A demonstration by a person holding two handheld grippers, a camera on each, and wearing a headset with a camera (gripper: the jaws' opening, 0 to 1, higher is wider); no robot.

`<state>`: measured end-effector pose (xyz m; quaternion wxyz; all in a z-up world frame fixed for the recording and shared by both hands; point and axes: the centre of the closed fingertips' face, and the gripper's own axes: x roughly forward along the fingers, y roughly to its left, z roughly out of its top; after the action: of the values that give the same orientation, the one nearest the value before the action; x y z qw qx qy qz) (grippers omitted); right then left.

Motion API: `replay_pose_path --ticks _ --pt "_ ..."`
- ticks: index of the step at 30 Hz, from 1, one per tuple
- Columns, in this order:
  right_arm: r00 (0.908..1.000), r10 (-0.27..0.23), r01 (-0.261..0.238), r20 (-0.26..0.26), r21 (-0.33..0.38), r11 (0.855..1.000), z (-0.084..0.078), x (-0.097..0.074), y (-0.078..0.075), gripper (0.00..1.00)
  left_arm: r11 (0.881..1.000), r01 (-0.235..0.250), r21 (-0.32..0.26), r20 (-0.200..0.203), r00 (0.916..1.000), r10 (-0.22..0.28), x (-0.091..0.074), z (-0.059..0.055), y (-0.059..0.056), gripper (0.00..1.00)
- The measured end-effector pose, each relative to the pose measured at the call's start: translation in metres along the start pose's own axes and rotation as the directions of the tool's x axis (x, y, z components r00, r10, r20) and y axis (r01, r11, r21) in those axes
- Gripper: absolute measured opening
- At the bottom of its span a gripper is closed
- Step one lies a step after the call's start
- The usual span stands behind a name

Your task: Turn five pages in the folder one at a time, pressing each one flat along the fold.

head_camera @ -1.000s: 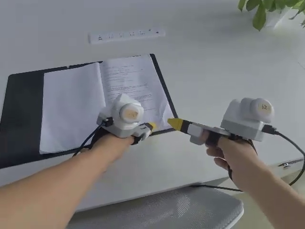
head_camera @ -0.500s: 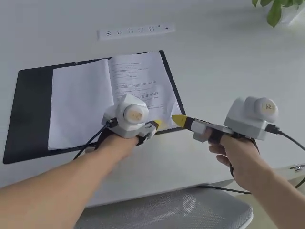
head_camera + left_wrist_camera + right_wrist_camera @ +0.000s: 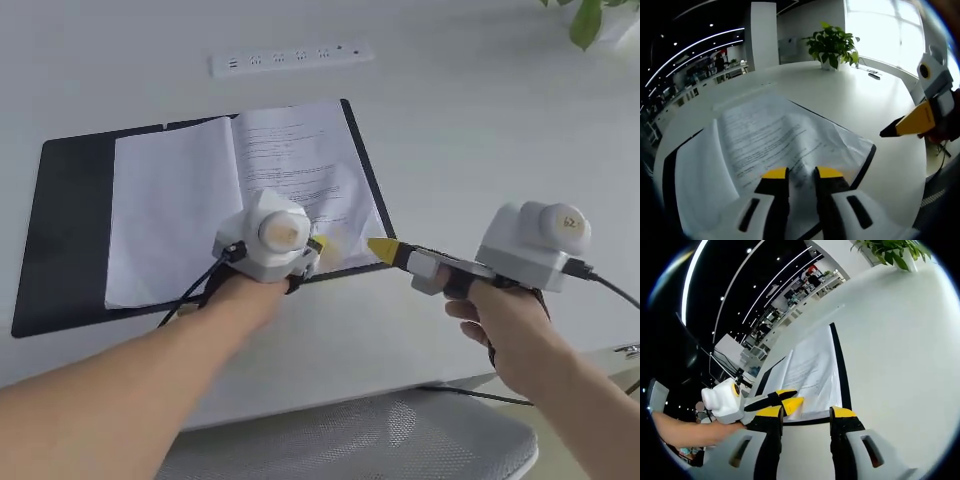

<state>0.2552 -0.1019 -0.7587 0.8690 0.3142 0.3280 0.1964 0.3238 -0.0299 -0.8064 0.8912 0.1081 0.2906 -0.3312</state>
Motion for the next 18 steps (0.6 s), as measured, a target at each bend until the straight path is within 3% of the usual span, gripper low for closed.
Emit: replay_pose_path --ticks 8,12,16,17,18 --pt "1.0 0.006 -0.006 0.004 -0.015 1.0 0.0 0.001 0.005 0.36 0.999 -0.01 -0.04 0.0 0.9999 0.01 0.0 0.0 0.004 0.13" --pt "0.9999 0.006 -0.006 0.012 -0.023 1.0 0.002 -0.001 0.006 0.36 0.994 -0.016 -0.107 -0.006 0.9999 0.015 0.001 0.0 0.008 0.08" --pt "0.9997 0.006 -0.006 0.023 -0.025 1.0 0.007 0.0 0.005 0.36 0.992 -0.013 -0.123 -0.01 0.9999 0.012 0.0 0.0 0.009 0.03" --pt "0.9997 0.005 -0.005 0.025 -0.024 1.0 0.009 0.002 0.005 0.36 0.98 -0.04 -0.193 -0.014 0.9992 0.038 -0.001 -0.002 0.015 0.01" --pt "0.9997 0.005 -0.004 0.022 -0.022 1.0 0.01 0.004 0.005 0.35 0.975 -0.011 -0.223 -0.009 0.9999 0.01 0.0 -0.001 0.01 0.0"
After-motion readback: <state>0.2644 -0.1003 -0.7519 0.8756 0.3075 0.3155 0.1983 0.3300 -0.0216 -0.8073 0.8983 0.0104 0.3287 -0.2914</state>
